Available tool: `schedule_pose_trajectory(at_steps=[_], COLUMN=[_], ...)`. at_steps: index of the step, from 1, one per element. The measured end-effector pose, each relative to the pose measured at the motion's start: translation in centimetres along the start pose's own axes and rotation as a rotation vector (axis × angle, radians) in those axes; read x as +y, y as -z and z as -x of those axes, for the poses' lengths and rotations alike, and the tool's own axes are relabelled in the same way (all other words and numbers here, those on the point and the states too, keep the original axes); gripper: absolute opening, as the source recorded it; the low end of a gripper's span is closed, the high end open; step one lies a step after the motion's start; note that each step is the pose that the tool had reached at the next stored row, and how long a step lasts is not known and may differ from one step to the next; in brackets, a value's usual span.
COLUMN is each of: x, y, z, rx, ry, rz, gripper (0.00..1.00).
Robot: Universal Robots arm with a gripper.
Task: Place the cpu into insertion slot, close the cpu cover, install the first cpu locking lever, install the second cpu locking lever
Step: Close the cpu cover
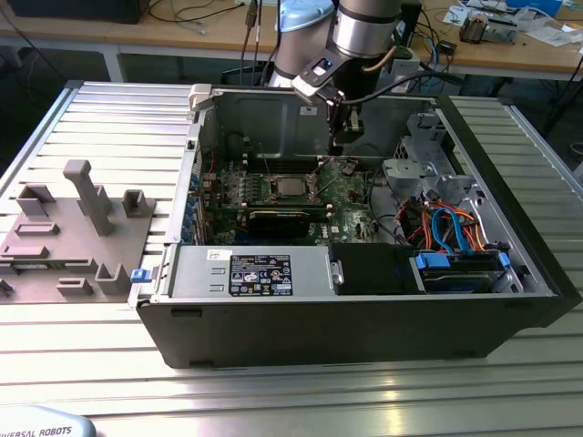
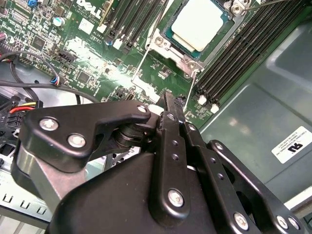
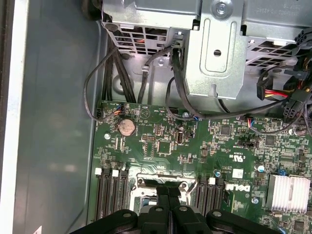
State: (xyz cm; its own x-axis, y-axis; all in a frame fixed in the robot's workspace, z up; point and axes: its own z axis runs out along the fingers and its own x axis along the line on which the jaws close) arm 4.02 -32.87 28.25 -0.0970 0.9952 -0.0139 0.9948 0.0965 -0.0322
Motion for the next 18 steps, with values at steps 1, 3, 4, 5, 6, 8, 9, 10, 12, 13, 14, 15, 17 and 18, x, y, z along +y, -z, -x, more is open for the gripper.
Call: schedule_pose_trajectory(at_steps=[1,3,4,5,6,8,9,10,12,13,14,15,17,18], x=[0.02,0.05,0.06,0.08,0.1,0.13,0.15,0.17,0.25,0.27,0.28,0.31,0.35,0.37], y=[-0.01,-0.03,-0.04,-0.05,-0.05,-0.07,-0.08,-0.09,-0.12,-0.13,-0.13,-0.14,-0.15,-0.16], z=[0.0,0.0,0.0,0.01,0.01,0.01,0.01,0.01,0.02,0.02,0.03,0.03,0.03,0.03], rx=[0.0001,0.0,0.0,0.0,0.0,0.0,0.0,0.0,0.0,0.0,0.0,0.0,0.0,-0.0001], ry=[0.0,0.0,0.0,0.0,0.0,0.0,0.0,0.0,0.0,0.0,0.0,0.0,0.0,0.0], rz=[0.0,0.0,0.0,0.0,0.0,0.0,0.0,0.0,0.0,0.0,0.0,0.0,0.0,0.0], gripper=[0.11,0.11,0.11,0.11,0.11,0.11,0.11,0.11,0.11,0.11,0.11,0.11,0.11,0.11])
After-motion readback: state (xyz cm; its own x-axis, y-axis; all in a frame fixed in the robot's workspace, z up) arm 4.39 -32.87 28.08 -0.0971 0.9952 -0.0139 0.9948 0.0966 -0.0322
